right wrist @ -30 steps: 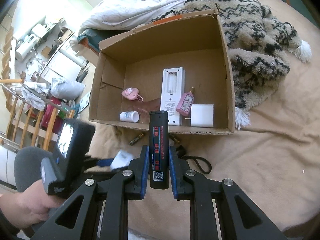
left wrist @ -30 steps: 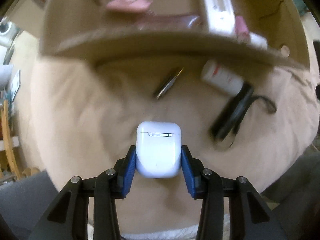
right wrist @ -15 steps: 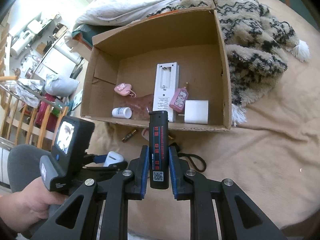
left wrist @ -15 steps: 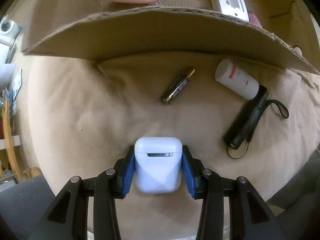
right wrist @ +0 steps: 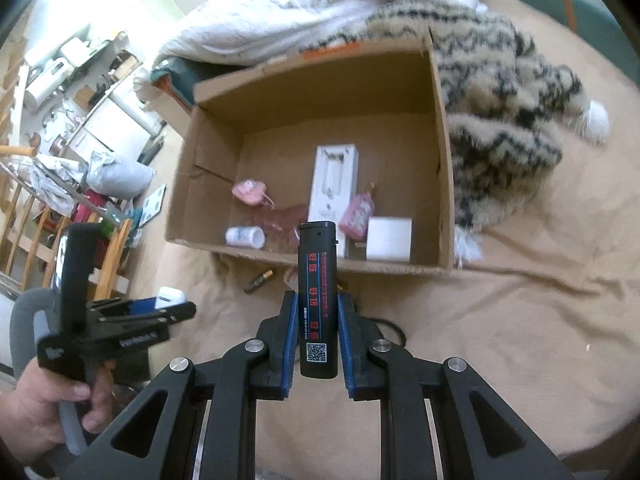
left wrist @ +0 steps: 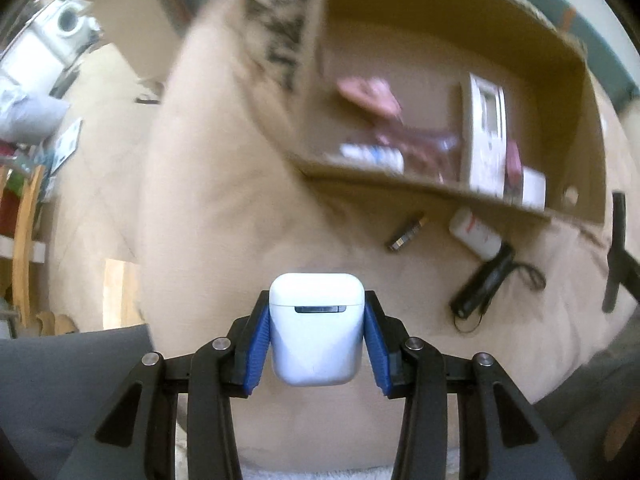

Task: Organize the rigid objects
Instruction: 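Carry the power bank and earbud case into the box and open both tools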

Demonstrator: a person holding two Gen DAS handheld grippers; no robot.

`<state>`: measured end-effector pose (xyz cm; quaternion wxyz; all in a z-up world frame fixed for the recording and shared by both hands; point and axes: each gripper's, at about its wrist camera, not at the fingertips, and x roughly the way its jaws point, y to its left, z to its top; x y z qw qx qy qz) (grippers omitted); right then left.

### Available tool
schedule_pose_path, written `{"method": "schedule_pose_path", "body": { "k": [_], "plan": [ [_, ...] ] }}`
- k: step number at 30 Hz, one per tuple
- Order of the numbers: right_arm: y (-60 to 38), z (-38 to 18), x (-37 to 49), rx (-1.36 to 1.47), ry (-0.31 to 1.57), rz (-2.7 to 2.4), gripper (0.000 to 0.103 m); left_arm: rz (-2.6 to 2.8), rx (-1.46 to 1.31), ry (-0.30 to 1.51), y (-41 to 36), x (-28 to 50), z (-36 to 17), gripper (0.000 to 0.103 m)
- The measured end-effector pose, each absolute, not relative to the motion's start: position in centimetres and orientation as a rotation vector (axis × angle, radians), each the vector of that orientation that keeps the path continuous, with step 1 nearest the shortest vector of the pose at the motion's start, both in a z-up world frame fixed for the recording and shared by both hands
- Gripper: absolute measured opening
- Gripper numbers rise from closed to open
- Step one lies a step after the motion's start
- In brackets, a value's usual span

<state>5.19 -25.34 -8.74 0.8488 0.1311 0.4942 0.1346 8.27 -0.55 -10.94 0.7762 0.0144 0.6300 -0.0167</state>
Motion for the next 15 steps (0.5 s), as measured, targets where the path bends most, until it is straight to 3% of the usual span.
{"method": "schedule_pose_path", "body": {
  "k": [7,15],
  "plan": [
    [-26.2,-4.4,3.7,0.257,0.824,0.275,0.021,0.027,0.041,1.124,-0.2,9.0,-3.1,0.040],
    [-26.5,-0.2,6.5,0.229,0.655,0.271,0.021,0.002,0.003,0.918,-0.5,12.9,2.1,0.040]
  ]
}}
